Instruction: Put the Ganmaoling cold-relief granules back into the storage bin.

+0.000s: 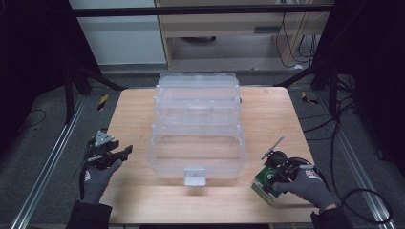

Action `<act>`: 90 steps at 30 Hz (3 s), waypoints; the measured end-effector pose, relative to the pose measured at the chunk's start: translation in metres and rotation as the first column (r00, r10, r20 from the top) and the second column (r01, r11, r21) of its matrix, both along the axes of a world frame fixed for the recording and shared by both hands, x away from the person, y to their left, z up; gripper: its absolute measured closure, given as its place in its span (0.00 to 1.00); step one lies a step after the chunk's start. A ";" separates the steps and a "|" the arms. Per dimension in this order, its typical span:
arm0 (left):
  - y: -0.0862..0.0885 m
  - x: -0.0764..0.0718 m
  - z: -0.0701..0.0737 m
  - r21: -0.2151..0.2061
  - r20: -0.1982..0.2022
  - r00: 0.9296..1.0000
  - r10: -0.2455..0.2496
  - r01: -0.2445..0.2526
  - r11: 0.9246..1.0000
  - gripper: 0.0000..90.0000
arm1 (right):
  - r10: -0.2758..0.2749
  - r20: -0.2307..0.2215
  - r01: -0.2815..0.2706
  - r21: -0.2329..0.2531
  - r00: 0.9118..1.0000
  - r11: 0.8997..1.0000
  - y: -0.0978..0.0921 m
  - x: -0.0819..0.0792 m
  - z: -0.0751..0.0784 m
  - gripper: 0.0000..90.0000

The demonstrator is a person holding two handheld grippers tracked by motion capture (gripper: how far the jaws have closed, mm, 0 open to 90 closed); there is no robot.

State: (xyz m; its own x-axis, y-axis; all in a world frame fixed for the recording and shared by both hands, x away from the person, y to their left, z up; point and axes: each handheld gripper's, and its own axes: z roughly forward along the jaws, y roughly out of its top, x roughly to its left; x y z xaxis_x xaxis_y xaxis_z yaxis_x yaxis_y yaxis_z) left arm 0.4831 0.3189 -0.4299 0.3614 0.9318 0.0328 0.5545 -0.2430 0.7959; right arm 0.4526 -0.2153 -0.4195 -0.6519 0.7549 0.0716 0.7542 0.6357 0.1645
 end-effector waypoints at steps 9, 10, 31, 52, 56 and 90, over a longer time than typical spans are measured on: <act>-0.001 0.000 -0.001 0.005 -0.005 1.000 -0.001 0.001 1.000 0.44 | -0.008 0.030 0.008 0.014 1.000 1.000 -0.005 -0.002 0.010 0.20; -0.001 0.000 -0.001 0.006 -0.005 1.000 0.000 0.000 1.000 0.44 | -0.009 0.035 0.008 0.018 0.999 1.000 -0.006 -0.002 0.011 0.20; -0.001 0.001 -0.003 0.016 -0.016 1.000 -0.004 0.004 1.000 0.44 | -0.008 0.178 -0.004 0.065 0.984 0.998 -0.014 0.004 0.057 0.19; -0.002 0.002 -0.004 0.012 -0.018 1.000 -0.003 0.003 1.000 0.43 | 0.065 0.305 -0.082 0.042 0.950 0.996 -0.009 0.019 0.124 0.19; -0.002 0.002 -0.005 0.015 -0.024 1.000 -0.006 0.006 1.000 0.43 | 0.084 0.308 -0.103 0.046 0.948 0.994 -0.005 0.023 0.129 0.19; -0.001 0.003 -0.008 0.019 -0.034 0.999 -0.001 0.001 1.000 0.43 | 0.417 0.311 -0.451 0.045 0.854 0.891 0.073 0.067 0.144 0.19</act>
